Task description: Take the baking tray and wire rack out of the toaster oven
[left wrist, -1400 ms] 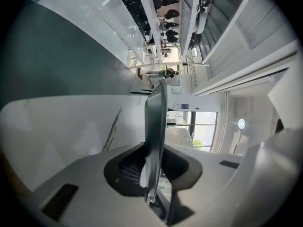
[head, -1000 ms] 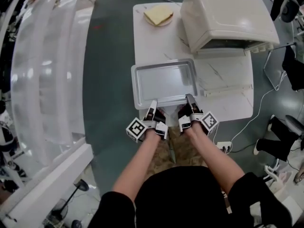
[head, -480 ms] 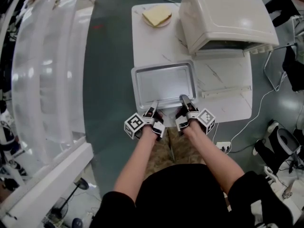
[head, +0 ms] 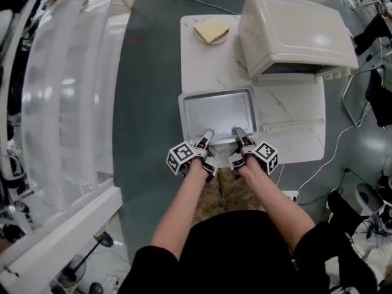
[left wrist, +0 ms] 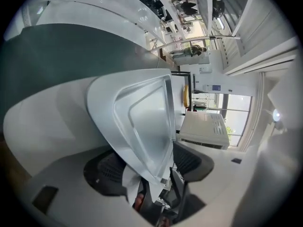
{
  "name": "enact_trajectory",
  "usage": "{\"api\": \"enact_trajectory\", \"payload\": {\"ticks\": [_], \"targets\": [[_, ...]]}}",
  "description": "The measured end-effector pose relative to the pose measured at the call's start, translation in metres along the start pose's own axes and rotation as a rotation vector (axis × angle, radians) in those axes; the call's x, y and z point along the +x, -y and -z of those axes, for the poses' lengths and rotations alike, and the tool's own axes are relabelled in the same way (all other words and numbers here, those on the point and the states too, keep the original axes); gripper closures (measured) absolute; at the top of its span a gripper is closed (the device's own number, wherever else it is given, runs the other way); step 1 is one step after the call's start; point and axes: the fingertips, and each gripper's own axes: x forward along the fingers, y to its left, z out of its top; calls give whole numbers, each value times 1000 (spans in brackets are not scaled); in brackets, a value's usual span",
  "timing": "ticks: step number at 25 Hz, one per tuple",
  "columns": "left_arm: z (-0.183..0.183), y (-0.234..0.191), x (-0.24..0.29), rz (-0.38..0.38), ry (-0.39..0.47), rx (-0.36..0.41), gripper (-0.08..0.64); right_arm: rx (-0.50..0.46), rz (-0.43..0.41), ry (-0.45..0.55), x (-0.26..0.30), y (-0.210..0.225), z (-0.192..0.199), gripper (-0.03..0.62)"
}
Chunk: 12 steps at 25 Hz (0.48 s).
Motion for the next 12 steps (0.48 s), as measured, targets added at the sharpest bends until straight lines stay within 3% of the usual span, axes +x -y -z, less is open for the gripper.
{"api": "enact_trajectory", "payload": {"ticks": [7, 12], "targets": [[10, 0, -6, -66, -65, 101, 242, -53, 109, 5, -12, 9, 3, 268], [17, -5, -4, -156, -129, 186, 215, -64, 115, -6, -13, 14, 4, 268]]}}
